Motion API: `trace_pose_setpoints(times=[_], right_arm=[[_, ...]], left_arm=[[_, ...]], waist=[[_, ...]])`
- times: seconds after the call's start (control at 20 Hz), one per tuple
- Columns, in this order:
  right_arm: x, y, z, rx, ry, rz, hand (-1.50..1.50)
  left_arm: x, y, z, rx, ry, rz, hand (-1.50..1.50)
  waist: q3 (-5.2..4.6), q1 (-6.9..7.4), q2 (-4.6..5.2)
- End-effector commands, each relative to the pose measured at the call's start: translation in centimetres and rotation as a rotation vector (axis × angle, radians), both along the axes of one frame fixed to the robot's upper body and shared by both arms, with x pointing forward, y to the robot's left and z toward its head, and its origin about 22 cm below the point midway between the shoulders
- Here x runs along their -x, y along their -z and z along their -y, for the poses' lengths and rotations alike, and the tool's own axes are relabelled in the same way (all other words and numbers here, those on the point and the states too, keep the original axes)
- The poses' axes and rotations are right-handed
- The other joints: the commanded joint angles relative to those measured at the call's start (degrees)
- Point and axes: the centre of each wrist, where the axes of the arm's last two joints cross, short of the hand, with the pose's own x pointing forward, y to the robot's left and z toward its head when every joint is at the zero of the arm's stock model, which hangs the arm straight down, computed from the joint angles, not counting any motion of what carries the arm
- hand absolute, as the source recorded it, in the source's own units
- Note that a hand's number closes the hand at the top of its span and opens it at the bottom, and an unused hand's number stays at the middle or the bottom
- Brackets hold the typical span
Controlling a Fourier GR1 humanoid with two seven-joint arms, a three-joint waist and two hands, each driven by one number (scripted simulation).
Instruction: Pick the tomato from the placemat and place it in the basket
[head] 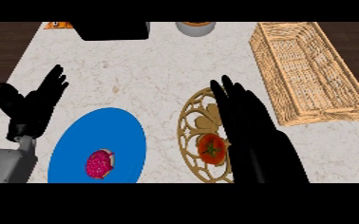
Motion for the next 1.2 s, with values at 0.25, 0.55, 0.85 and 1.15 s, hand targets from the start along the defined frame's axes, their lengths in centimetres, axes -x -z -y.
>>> trace_pose_setpoints(times=[0.25, 0.55, 0.85, 1.15], right_arm=[[6.2, -1.0, 2.1, -0.033, 0.135, -0.019, -1.50], [5.5, 2.9, 2.2, 0.001, 0.124, 0.008, -1.50], [3.6, 8.1, 0.5, -0.020, 0.143, 0.084, -1.50], [1.8, 11.6, -0.3, -0.132, 0.154, 0.107, -1.50]], left_arm=[[-1.3, -0.2, 1.4, 0.003, 0.014, 0.027, 0.00], [-0.4, 0.1, 2.6, 0.018, 0.035, 0.012, 0.00], [-0.9, -0.4, 0.5, -0.004, 0.027, 0.028, 0.00], [-1.7, -1.1, 2.7, 0.010, 0.039, 0.017, 0.00]], waist=[[0.13, 0.44, 0.77], [0.25, 1.27, 0.93], [0.25, 1.64, 1.11], [0.23, 1.82, 1.12]])
